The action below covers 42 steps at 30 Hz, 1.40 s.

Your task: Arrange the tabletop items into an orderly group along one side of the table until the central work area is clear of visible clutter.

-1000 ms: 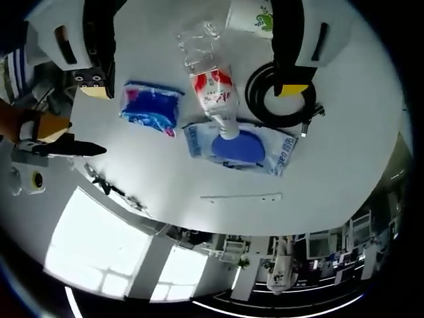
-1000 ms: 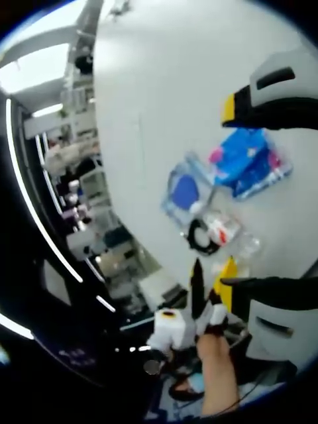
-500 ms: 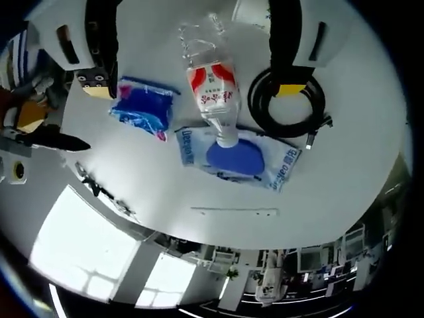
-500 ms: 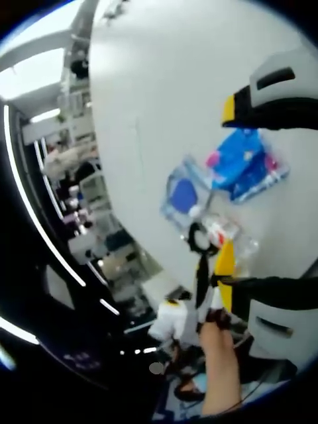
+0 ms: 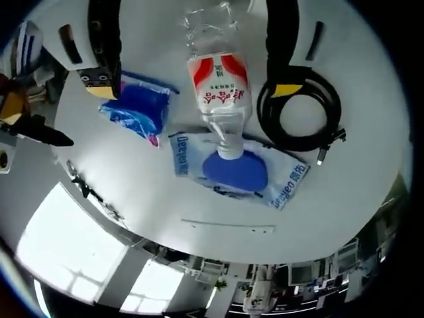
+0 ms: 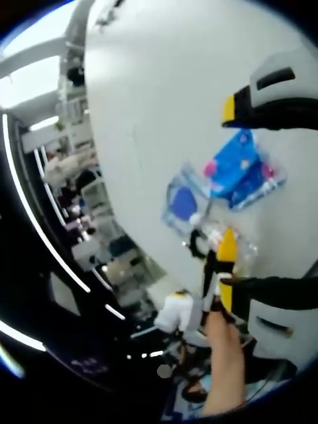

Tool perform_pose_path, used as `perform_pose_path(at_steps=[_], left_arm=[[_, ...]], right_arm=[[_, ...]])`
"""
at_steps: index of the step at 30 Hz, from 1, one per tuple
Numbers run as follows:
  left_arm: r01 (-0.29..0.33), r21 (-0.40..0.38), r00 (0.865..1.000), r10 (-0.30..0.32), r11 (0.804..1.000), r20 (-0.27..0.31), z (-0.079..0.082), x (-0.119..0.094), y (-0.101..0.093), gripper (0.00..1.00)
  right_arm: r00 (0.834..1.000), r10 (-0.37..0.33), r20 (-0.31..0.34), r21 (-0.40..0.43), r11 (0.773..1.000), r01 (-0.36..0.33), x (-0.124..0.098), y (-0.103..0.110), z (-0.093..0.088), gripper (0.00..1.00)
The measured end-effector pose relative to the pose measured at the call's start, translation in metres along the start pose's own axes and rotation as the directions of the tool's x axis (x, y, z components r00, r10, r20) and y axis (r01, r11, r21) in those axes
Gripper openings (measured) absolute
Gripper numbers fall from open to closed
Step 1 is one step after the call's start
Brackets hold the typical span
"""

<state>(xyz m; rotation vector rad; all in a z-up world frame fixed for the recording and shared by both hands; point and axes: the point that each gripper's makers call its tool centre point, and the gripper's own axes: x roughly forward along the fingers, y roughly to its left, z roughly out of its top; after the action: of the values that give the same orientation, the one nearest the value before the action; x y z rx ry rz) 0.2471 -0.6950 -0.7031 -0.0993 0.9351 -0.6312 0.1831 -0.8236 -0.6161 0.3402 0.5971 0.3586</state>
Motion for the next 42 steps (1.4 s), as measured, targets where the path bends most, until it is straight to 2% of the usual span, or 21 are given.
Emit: perform_pose_path(at_steps=[6, 14, 19, 21, 27, 31, 34, 36, 38, 42], left_arm=[[-0.022, 0.001, 1.0, 0.022, 1.0, -0.022, -0.001, 0.005, 0.005, 0.88], [-0.059, 0.001, 0.995, 0.059, 0.998, -0.081, -0.013, 0.019, 0.009, 0.85], [-0.07, -0.018, 0.995, 0.068, 0.997, -0.076, -0.009, 0.021, 0.01, 0.85], [-0.098, 0.023, 0.991, 0.1, 0.995, -0.093, -0.012, 0.022, 0.015, 0.81], [-0.142, 0.052, 0.985, 0.146, 0.988, -0.086, -0.013, 0.023, 0.02, 0.73], [-0.18, 0.113, 0.974, 0.193, 0.977, -0.116, -0.017, 0.022, 0.027, 0.63], [-0.213, 0.159, 0.965, 0.233, 0.964, -0.118, -0.018, 0.019, 0.035, 0.54], [-0.213, 0.161, 0.965, 0.233, 0.964, -0.119, -0.018, 0.021, 0.034, 0.5], [-0.212, 0.192, 0.963, 0.238, 0.958, -0.125, -0.02, 0.021, 0.033, 0.42], [-0.213, 0.196, 0.966, 0.237, 0.957, -0.108, -0.019, 0.02, 0.033, 0.4]], right_arm=[[1.0, -0.003, 0.009, 0.017, 1.0, 0.003, -0.001, -0.003, -0.001, 0.9], [1.0, -0.018, 0.023, 0.043, 0.999, 0.017, -0.008, -0.012, -0.002, 0.89], [0.999, -0.029, 0.027, 0.058, 0.998, 0.027, -0.011, -0.017, -0.004, 0.89], [0.999, -0.029, 0.032, 0.07, 0.997, 0.027, -0.011, -0.017, -0.004, 0.89], [0.999, -0.03, 0.036, 0.081, 0.996, 0.027, -0.01, -0.017, -0.005, 0.89], [0.999, -0.031, 0.036, 0.084, 0.996, 0.028, -0.01, -0.018, -0.006, 0.89], [0.999, -0.033, 0.029, 0.081, 0.996, 0.03, -0.01, -0.019, -0.007, 0.89], [0.999, -0.029, 0.03, 0.085, 0.996, 0.026, -0.009, -0.019, -0.007, 0.88], [0.999, -0.025, 0.031, 0.092, 0.995, 0.022, -0.008, -0.018, -0.007, 0.88], [0.999, -0.018, 0.032, 0.092, 0.996, 0.015, -0.007, -0.016, -0.005, 0.87]])
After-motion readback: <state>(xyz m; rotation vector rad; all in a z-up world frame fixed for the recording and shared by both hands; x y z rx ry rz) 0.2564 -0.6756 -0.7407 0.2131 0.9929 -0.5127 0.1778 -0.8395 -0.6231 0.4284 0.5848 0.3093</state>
